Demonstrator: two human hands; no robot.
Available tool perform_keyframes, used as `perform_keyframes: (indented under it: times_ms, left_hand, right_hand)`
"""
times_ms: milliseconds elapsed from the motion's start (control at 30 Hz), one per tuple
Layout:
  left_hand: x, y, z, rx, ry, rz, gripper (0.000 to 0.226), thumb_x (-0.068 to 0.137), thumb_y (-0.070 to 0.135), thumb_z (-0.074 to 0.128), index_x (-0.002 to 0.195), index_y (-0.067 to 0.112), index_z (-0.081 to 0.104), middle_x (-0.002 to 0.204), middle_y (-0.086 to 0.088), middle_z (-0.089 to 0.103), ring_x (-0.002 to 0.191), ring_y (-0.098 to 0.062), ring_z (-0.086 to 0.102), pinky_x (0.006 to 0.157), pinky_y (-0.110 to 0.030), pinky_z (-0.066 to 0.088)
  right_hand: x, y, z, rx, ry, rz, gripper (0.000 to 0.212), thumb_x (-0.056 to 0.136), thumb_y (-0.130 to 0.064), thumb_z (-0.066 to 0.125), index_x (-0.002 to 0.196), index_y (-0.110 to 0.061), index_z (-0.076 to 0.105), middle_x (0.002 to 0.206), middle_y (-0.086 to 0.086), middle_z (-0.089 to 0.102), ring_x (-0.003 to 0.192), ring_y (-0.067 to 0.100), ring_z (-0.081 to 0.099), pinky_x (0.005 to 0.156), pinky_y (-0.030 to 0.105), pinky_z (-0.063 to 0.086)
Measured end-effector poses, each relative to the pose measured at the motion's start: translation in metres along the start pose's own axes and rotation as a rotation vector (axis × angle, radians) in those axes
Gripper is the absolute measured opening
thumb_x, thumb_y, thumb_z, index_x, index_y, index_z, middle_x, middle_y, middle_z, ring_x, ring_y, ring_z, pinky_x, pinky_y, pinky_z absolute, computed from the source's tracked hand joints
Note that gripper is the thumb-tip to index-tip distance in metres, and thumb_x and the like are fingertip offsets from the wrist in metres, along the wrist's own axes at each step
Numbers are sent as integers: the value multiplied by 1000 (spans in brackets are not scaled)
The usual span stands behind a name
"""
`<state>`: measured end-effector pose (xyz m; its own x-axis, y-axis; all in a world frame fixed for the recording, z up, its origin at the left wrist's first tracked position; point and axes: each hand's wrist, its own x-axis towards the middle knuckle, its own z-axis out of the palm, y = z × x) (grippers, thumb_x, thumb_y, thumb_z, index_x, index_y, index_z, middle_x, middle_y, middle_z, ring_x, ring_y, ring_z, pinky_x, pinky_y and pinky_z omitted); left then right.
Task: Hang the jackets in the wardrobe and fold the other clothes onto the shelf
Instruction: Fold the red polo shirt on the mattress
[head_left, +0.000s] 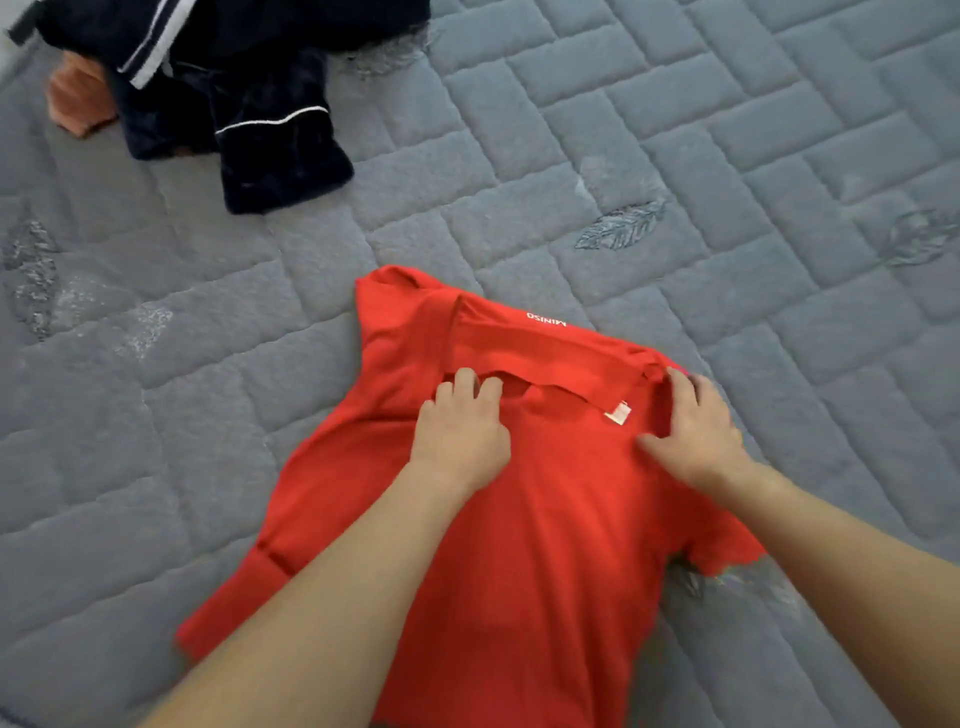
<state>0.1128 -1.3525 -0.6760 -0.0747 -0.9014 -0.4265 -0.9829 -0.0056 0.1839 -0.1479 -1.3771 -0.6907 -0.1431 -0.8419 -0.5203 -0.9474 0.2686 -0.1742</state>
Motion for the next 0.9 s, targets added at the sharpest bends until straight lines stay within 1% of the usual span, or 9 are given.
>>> perform_keyframes:
  times_ms: [133, 267, 333, 400, 500, 600, 700, 833, 900]
  left_hand:
    - [-38, 71, 37, -208, -108, 141, 33, 92, 26, 46, 123, 18, 49, 118, -6, 52, 107, -31, 55, 89, -42, 47]
    - [-66, 126, 67, -393, -406, 216, 23, 92, 26, 47, 114, 20, 55, 112, -5, 57, 107, -29, 58, 92, -41, 46]
    - [-77, 150, 79, -356, -345, 253, 32, 90, 31, 51, 120, 20, 52, 115, -4, 54, 107, -29, 56, 91, -42, 47]
    - [-87, 173, 91, -251, -188, 277, 46, 85, 40, 56, 126, 20, 48, 117, -4, 49, 105, -28, 53, 87, -44, 48]
    - [-92, 198, 105, -120, 48, 249, 64, 75, 49, 65, 129, 20, 47, 121, -6, 48, 100, -28, 52, 78, -42, 49]
    - [-85, 216, 116, -12, 76, 159, 72, 77, 54, 65, 137, 24, 38, 131, -8, 43, 108, -28, 48, 79, -42, 45]
    - [-75, 223, 120, 48, 82, 89, 55, 80, 51, 65, 126, 27, 47, 122, -7, 47, 105, -28, 49, 75, -40, 44]
    - [-70, 227, 108, 46, 167, 223, 20, 76, 34, 69, 88, 21, 61, 98, -6, 58, 87, -28, 57, 63, -38, 44]
    - [-63, 220, 100, -90, 160, 276, 10, 84, 25, 62, 83, 15, 64, 96, -7, 57, 87, -29, 54, 68, -40, 44]
  right_hand:
    - [-31, 76, 2, -123, -84, 62, 86, 77, -35, 72, 148, -22, 26, 143, 11, 30, 130, 37, 37, 103, 49, 39]
    - [-38, 117, 7, 147, -81, 175, 36, 79, -13, 64, 111, -12, 48, 107, 16, 56, 104, 36, 56, 80, 36, 44]
    - [-36, 126, 2, 227, -131, 199, 14, 78, -9, 60, 88, -14, 52, 80, 8, 61, 83, 30, 60, 60, 31, 38]
    - [-34, 134, -5, 287, -164, 189, 12, 79, -10, 60, 69, -15, 56, 62, 2, 59, 66, 23, 57, 52, 27, 35]
    - [-30, 145, -21, 595, -192, 242, 17, 78, -3, 61, 66, -14, 58, 60, 4, 55, 56, 18, 49, 53, 27, 36]
    - [-29, 154, -37, 803, -265, 254, 22, 79, 4, 58, 68, -15, 55, 67, 5, 53, 60, 16, 49, 55, 27, 41]
    - [-35, 157, -42, 851, -383, 218, 19, 83, -4, 62, 72, -17, 56, 69, 2, 56, 64, 15, 53, 62, 29, 44]
    - [-40, 152, -42, 854, -368, 230, 16, 86, -12, 63, 73, -18, 54, 68, 2, 57, 63, 15, 54, 63, 29, 40]
    - [-41, 140, -49, 916, -333, 236, 15, 86, -15, 63, 73, -18, 56, 68, 3, 57, 63, 16, 52, 63, 29, 38]
